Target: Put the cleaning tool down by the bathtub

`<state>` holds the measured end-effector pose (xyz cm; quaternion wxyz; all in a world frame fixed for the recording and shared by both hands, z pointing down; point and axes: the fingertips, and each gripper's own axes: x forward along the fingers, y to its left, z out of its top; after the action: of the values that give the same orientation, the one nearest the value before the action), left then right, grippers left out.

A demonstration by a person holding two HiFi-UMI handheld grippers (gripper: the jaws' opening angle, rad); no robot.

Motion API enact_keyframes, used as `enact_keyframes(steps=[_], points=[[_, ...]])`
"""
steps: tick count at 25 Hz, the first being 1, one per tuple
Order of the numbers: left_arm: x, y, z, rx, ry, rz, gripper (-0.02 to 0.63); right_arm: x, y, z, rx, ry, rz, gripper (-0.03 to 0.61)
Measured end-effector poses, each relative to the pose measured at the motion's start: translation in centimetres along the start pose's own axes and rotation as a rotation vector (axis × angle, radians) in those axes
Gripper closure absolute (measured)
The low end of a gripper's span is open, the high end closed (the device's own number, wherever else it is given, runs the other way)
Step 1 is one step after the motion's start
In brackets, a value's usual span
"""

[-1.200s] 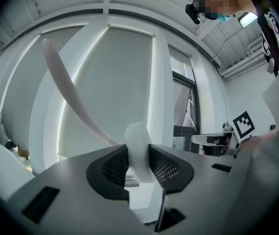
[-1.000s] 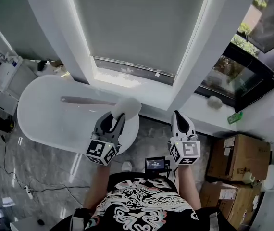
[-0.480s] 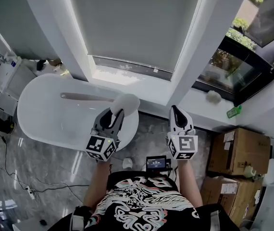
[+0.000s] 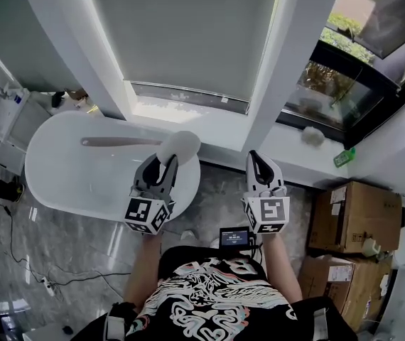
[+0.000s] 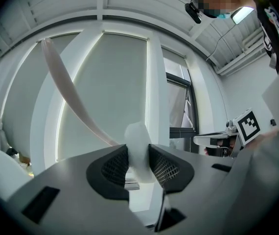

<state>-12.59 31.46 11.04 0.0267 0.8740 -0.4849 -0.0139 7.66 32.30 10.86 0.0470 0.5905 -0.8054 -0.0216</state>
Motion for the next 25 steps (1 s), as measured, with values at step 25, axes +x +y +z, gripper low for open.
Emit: enact_keyframes(steps=[25], points=[[11.1,0.9,-1.0,-0.024,0.007,-0.010,0.485,6.3,-6.3,-2.0,0.027,0.027,0.015,0.550]])
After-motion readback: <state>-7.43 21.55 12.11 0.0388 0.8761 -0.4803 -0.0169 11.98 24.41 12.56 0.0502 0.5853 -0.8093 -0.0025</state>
